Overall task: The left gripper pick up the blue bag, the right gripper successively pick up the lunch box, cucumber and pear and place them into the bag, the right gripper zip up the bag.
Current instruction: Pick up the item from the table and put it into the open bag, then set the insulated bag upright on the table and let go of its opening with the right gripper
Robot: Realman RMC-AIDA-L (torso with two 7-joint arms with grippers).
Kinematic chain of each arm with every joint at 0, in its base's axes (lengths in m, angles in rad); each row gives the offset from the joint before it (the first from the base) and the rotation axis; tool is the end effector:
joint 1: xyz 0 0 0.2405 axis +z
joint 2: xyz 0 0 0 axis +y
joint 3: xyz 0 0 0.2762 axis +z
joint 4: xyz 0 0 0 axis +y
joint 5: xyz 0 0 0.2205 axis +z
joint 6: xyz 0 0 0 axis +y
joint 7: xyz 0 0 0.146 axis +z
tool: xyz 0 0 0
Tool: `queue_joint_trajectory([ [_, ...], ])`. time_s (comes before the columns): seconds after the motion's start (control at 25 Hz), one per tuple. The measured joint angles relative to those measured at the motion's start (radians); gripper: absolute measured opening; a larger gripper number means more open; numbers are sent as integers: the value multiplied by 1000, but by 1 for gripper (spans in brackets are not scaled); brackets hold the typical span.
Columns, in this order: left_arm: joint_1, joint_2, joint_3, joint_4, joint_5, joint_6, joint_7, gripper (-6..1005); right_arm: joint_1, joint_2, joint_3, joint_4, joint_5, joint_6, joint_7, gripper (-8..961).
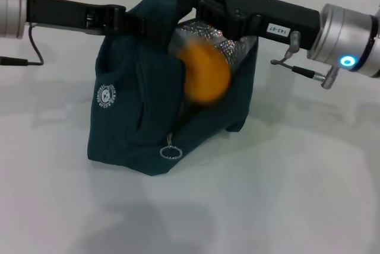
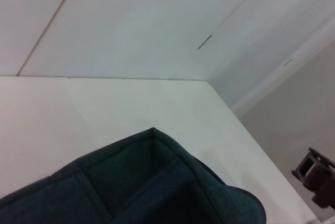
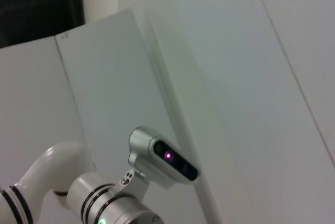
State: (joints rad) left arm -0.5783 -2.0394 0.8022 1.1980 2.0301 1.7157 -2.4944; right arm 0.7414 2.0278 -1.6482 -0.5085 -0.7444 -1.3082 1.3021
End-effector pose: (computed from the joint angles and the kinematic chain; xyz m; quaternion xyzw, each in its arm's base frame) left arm -0.1997 0.3772 0.0737 -0.8591 -0.4669 -0.1975 0.0701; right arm 0.1216 0.3939 -0.0592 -0.8754 0.1614 0.4533 0.0467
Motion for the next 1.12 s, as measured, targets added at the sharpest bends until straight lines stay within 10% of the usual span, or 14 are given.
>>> queue_joint_trajectory([
  [0.52, 8, 5, -7, 0, 0, -8, 0, 120, -102, -9, 24, -12, 127, -9, 10, 484],
  [0.8, 14, 9, -12, 0, -4, -5, 0, 121, -262, -25, 134, 55, 147, -6, 242, 582],
  [1.12, 2, 2, -6, 0, -6, -4, 0, 122, -219, -33, 130, 281, 86, 3, 534, 578],
])
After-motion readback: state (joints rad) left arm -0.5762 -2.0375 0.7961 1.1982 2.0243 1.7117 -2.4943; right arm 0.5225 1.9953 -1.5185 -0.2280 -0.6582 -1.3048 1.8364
